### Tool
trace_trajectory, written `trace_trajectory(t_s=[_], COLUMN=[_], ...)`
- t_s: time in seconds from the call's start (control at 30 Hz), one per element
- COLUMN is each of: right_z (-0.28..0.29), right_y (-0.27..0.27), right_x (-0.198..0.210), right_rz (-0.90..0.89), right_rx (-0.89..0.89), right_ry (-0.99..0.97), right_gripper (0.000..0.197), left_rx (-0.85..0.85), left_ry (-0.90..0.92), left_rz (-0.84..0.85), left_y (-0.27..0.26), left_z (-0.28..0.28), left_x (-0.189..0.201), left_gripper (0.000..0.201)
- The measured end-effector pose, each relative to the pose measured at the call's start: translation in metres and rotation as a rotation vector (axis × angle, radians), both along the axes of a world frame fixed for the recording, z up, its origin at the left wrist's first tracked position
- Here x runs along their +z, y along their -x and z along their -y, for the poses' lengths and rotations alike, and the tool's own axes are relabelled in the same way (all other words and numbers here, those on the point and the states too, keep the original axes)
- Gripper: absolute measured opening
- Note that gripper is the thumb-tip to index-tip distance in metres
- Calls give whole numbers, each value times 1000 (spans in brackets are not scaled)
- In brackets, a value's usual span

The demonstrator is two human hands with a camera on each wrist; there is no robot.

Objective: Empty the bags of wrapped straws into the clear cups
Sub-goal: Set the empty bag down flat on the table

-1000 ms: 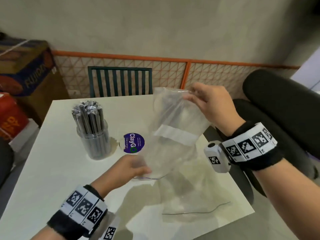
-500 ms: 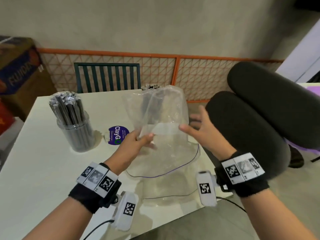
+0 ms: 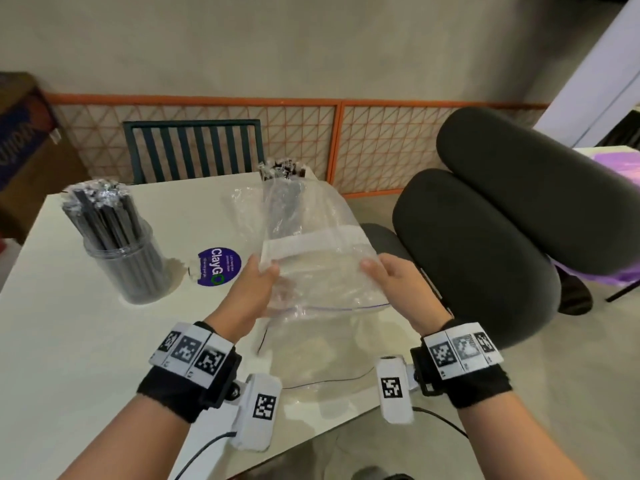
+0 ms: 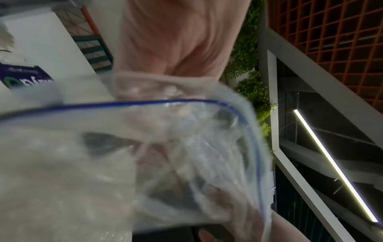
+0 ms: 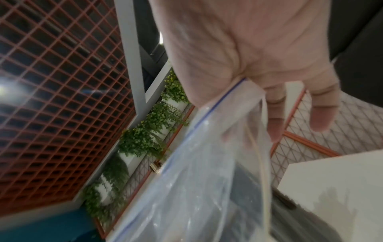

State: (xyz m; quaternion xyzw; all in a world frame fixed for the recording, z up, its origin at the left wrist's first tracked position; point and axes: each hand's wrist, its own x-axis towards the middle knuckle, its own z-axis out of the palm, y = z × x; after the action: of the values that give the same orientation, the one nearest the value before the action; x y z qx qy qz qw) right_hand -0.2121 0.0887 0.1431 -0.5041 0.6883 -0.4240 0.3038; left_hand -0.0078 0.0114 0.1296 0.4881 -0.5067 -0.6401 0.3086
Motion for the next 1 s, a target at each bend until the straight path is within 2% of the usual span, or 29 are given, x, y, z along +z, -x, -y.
trace_trajectory(t_s=[0.1, 0.2, 0.3, 0.4, 0.43, 0.5, 0.6, 0.67, 0.77, 0.87, 0.93, 1.0], right_z=[-4, -16, -25, -30, -32, -36, -36, -30, -11, 10, 26, 36], right_y=[7, 11, 13, 18, 20, 21, 19, 13, 0, -10, -6, 2], right_x=[-2, -19, -44, -73, -81, -90, -83, -68, -61, -86, -110, -132], right_rz=[-108, -29, -14, 46, 20, -179, -602, -787, -867, -880, -932, -958], right_rx=[-22, -111, -187, -205, -202, -147, -89, -27, 303, 582, 646, 646], right_ry=[30, -65, -219, -464, -549, -668, -654, -505, -375, -568, -689, -745], right_gripper=[31, 27, 39, 35, 32, 33, 55, 65, 87, 112, 126, 135], left_rx=[157, 193, 120, -75, -157, -227, -282, -402, -664, -880, -940, -927], left_ry=[186, 340, 164, 14, -17, -35, 154, 333, 505, 470, 417, 369], left_rz=[176, 267, 312, 432, 514, 706, 892, 921, 1038, 1190, 1285, 1327], left_y=[9, 14, 16, 15, 14, 11, 8, 12, 29, 46, 51, 48], left_z=[10, 12, 11, 8, 6, 4, 5, 5, 3, -6, -6, -4], left_x=[-7, -22, -45, -75, -83, -91, -83, -73, -66, -82, -102, -124], left_gripper=[35, 38, 44, 79, 90, 100, 91, 83, 85, 112, 129, 136])
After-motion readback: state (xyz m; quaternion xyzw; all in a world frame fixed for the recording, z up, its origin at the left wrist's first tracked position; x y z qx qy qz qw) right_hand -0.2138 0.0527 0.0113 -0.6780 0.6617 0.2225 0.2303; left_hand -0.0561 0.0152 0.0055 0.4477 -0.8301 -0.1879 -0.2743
